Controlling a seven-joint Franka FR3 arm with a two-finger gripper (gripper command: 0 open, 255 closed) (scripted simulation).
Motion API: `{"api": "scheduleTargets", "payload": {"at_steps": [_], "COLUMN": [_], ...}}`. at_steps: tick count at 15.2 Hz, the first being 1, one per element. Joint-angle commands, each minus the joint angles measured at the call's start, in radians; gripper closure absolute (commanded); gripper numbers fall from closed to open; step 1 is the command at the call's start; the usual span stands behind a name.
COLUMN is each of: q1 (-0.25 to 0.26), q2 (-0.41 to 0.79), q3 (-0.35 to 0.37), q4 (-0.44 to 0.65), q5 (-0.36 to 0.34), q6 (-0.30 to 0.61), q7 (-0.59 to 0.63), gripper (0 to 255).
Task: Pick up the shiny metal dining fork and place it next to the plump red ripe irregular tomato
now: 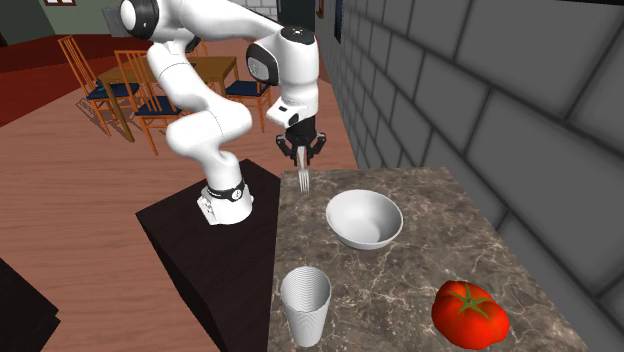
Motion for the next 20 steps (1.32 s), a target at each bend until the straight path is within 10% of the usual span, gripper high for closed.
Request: {"api": "scheduleTargets", "payload": {"at_steps": [1,9,20], "q1": [-0.002,-0.013,-0.161], "q2": [-0.010,-0.021,0.453], "q3": [-0.009,-0.038,-0.053], "q4": [0.022,0.109,0.401], "q5": [-0.009,-0.039,-0.158], "q6": [-0.032,-0.128,0.042], "q7": [0.006,0.019,-0.067], "gripper": [255,255,255]}}
